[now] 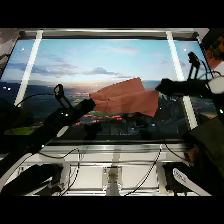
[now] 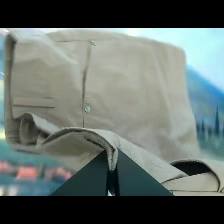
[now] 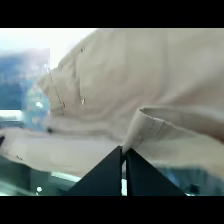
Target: Fold the clothes and pants, and hang the long-sleeved shirts on hangers.
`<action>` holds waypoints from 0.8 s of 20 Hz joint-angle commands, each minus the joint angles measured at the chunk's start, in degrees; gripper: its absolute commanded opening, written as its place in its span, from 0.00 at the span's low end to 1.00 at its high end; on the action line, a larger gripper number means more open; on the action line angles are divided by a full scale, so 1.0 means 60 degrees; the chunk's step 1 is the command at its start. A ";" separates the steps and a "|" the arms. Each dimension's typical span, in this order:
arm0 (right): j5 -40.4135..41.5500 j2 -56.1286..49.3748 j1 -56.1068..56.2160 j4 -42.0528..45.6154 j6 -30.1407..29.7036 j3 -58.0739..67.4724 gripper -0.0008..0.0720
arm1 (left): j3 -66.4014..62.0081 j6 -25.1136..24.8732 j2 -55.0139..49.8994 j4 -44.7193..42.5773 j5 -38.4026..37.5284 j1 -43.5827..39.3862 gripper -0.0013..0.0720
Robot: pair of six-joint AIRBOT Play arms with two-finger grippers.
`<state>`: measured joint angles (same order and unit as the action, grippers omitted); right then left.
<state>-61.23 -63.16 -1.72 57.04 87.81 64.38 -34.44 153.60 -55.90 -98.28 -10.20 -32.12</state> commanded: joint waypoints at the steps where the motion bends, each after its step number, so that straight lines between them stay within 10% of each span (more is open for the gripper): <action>1: 0.0557 -0.1989 0.0007 -0.0714 -0.0550 0.1075 0.02 | -0.0120 0.1606 -0.1093 -0.0080 0.1515 0.0488 0.04; 16: 0.2503 -0.5246 0.0550 -0.0838 -0.0036 0.3912 0.02 | -0.2018 0.2911 -0.4058 -0.0007 0.2710 0.1563 0.04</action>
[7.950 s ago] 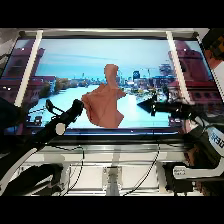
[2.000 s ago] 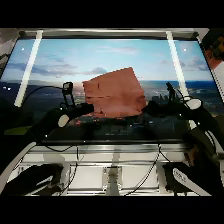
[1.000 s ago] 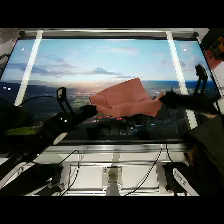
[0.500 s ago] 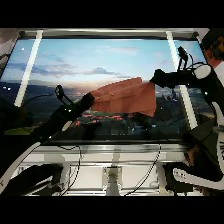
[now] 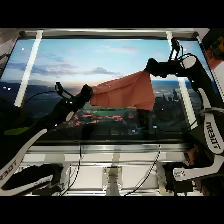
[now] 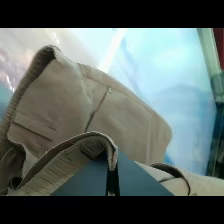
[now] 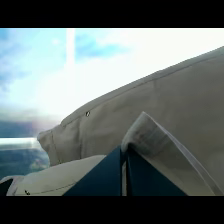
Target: Fold the clothes and pants, and hang the long-sleeved shirts on hangers.
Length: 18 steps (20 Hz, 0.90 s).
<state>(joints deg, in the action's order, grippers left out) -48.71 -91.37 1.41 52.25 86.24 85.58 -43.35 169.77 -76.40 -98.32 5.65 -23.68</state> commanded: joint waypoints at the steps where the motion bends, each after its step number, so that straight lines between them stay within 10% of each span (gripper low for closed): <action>1: 0.0648 -0.0710 0.0036 -0.0098 0.0226 0.0379 0.02 | -0.0739 0.0215 -0.0900 0.0000 0.0135 0.0157 0.04; 7: 0.2240 -0.1472 0.0186 -0.0426 0.0295 0.0397 0.03 | -0.1515 0.0211 -0.1996 0.0208 0.1104 0.0168 0.04; 8: 0.2845 -0.1599 0.0200 -0.0732 0.0295 0.0452 0.16 | -0.1639 0.0211 -0.2178 0.0554 0.1286 0.0200 0.05; 12: 0.3483 -0.2412 0.0208 -0.1144 0.0255 0.1741 0.60 | -0.2346 0.0208 -0.3260 0.0750 0.3395 0.0517 0.64; 18: 0.1268 -0.2947 -0.0069 0.0277 0.0259 0.3493 0.61 | -0.2889 0.0211 -0.3461 0.0182 0.4393 0.1195 0.56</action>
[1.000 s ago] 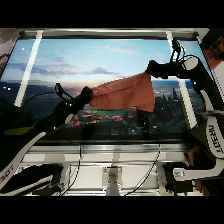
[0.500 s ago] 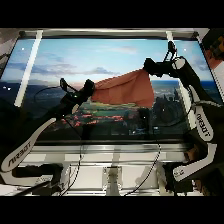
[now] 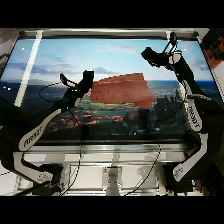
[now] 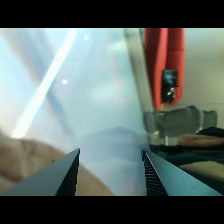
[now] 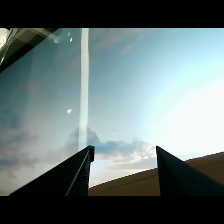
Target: Fold the clothes and pants, and hang the long-sleeved shirts on hangers.
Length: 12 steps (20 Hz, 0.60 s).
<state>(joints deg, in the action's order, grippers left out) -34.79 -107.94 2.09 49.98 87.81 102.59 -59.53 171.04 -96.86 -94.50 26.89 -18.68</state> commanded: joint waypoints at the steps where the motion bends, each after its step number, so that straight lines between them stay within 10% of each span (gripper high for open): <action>1: -0.1661 -0.0186 -0.0393 0.0747 0.0000 0.0809 0.57 | -0.0193 0.0000 0.0098 -0.0812 0.0936 0.0554 0.55; 3: -0.2739 -0.0186 -0.0885 0.0739 -0.0007 0.1016 0.21 | -0.0193 -0.0004 0.0590 -0.1512 0.0943 0.0882 0.44; 5: -0.3646 -0.0186 -0.1359 0.0528 -0.0146 0.1151 0.08 | -0.0193 -0.0007 0.1151 -0.2251 0.0943 0.1100 0.45; 12: -0.7963 -0.0736 -0.3071 -0.2594 -0.1923 0.1144 0.05 | -0.0193 -0.0036 0.2881 -0.3730 0.0936 0.1228 0.53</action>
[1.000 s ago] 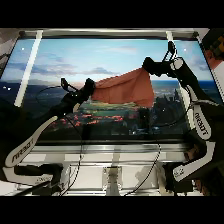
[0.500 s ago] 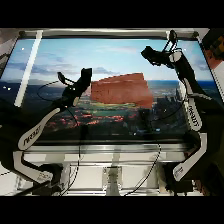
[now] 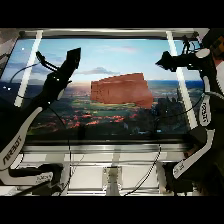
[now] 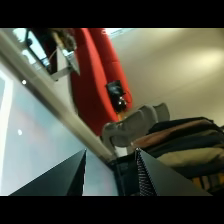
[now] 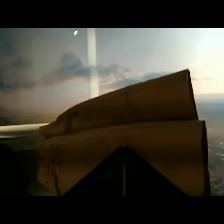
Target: Fold the clothes and pants, and hang the long-sleeved shirts on hangers.
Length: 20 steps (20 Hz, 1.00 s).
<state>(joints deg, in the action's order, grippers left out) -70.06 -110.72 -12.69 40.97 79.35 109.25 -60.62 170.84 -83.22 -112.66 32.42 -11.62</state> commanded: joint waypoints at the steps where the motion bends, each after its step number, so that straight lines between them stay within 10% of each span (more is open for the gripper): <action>1: -0.2521 -0.0437 -0.0699 -0.1002 -0.0419 0.0033 0.21 | -0.0011 -0.0007 0.0776 -0.0914 -0.0011 0.0047 0.53; 2: -0.3024 -0.0670 -0.0710 -0.0962 -0.0146 0.0033 0.51 | -0.0011 -0.0004 0.0896 -0.1169 -0.0018 0.0047 0.53; 5: -0.3909 -0.1279 -0.0368 0.0189 0.0525 0.0033 0.73 | -0.0007 0.0000 0.1075 -0.1508 -0.0051 0.0029 0.52; 20: -0.2539 -0.2073 0.0627 0.1945 0.1457 0.0033 0.86 | 0.0000 -0.0004 0.1067 -0.1512 -0.0051 -0.0233 0.52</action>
<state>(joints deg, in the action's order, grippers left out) -85.34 -122.54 -9.06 52.53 87.53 109.40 -60.62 170.84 -76.84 -121.71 32.12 -12.69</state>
